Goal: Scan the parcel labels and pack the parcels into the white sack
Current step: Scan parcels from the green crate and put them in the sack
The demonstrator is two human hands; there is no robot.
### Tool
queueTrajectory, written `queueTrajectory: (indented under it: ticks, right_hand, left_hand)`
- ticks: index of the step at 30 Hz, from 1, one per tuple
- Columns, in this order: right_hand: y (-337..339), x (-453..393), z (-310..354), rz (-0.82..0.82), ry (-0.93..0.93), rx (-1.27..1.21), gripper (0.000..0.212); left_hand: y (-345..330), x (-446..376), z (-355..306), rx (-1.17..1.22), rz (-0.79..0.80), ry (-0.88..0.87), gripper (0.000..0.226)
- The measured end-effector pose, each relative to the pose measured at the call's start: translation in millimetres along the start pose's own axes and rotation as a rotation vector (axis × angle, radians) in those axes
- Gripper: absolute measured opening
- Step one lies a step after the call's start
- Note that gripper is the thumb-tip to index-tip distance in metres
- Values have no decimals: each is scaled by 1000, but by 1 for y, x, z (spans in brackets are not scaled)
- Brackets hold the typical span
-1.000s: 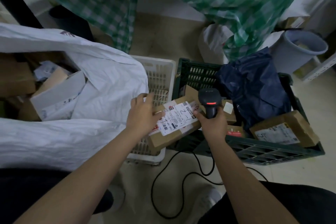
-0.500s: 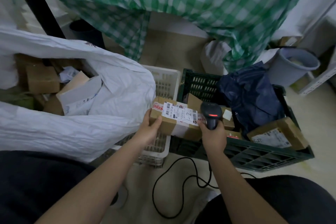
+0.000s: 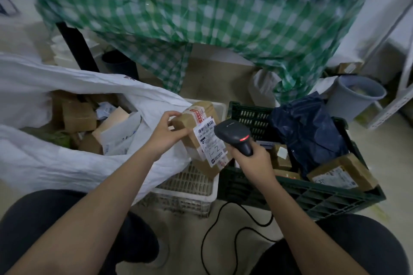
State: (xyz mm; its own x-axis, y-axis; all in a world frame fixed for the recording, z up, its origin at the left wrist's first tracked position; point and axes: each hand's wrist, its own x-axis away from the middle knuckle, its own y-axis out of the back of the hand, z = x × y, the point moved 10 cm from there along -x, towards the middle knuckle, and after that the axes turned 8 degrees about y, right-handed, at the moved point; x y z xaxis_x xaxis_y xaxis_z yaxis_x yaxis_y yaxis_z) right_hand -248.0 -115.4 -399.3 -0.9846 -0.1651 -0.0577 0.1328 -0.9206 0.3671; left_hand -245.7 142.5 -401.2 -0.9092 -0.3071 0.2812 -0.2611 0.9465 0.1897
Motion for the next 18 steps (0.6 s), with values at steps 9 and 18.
queueTrajectory:
  ticks: [9, 18]
  right_hand:
    - [-39, 26, 32, 257, 59, 73, 32]
    - [-42, 47, 43, 259, 170, 112, 34]
  left_hand:
    - [39, 12, 1, 151, 5, 14, 43]
    - [49, 18, 6, 165, -12, 13, 48]
